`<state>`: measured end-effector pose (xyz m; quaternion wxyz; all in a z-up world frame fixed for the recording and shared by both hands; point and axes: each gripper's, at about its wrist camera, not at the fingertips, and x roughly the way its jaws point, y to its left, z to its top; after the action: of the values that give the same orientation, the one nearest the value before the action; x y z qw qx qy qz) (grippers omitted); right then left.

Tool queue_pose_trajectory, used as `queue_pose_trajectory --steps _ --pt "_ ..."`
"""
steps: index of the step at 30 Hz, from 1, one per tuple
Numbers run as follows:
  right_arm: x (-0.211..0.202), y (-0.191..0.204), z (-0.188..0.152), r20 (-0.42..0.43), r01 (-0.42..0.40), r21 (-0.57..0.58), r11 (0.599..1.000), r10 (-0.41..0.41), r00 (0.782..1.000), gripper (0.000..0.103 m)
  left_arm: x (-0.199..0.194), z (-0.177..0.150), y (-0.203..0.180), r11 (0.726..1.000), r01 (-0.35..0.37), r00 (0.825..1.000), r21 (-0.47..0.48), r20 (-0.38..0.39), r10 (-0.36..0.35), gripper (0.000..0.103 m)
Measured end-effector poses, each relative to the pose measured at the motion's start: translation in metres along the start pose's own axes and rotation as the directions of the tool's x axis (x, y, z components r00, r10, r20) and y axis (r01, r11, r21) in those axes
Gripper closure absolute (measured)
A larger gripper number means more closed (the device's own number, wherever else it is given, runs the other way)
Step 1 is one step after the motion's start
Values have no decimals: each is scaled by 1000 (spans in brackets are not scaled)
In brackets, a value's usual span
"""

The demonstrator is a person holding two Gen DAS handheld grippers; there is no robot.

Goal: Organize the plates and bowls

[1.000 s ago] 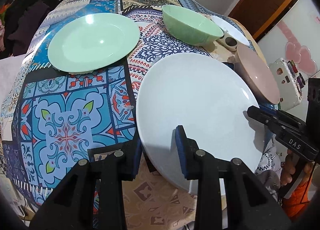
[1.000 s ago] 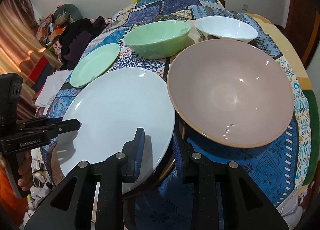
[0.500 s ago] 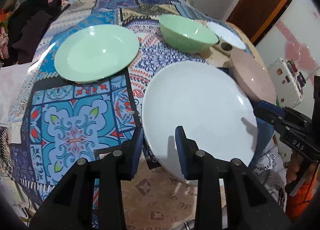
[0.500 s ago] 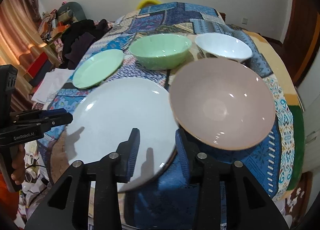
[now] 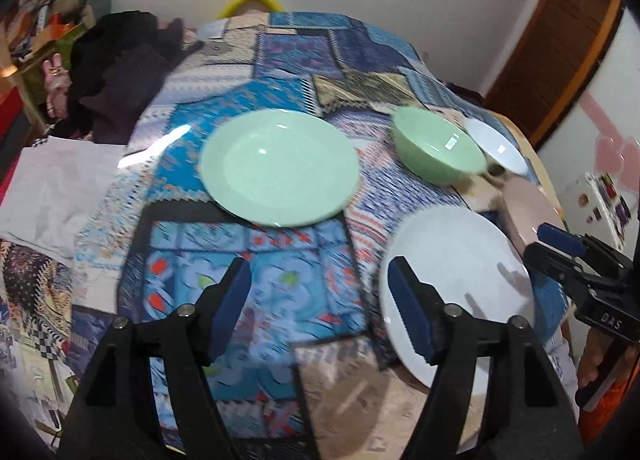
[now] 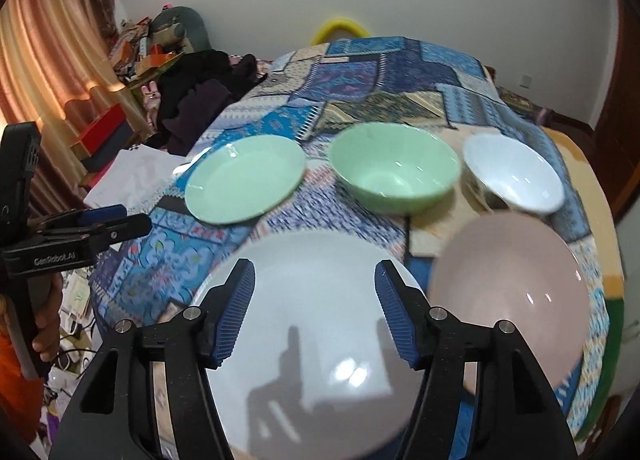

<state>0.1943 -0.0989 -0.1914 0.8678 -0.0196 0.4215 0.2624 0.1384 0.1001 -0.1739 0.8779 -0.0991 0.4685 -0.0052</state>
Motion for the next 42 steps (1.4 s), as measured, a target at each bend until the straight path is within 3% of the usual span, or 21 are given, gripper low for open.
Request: queue_pose_trajectory --steps 7,13,20,23,25,28,35,42 --pt "47 16 28 -65 -21 -42 999 18 998 44 19 30 39 997 -62 998 -42 3 62 25" --pt "94 20 44 -155 -30 -51 998 22 988 43 66 49 73 991 -122 991 -60 -71 117 25" --pt "131 26 57 -231 -44 -56 997 30 973 47 111 60 103 990 -106 986 -90 -135 94 25" --pt "145 28 59 -267 -48 -53 997 32 963 58 124 66 110 992 -86 988 -89 -137 73 35" --pt "152 30 59 -286 -52 -49 997 36 957 65 133 70 112 994 -70 987 -82 -150 57 47" --pt "158 34 60 -291 -40 -71 997 17 957 66 140 76 112 997 -61 989 -54 -139 53 56" --pt "163 31 63 -294 -40 -28 999 30 955 69 151 84 112 998 -24 990 -50 -140 16 66" --pt "157 51 53 -321 -117 -69 991 89 943 70 138 72 116 997 -18 988 -68 -153 8 70"
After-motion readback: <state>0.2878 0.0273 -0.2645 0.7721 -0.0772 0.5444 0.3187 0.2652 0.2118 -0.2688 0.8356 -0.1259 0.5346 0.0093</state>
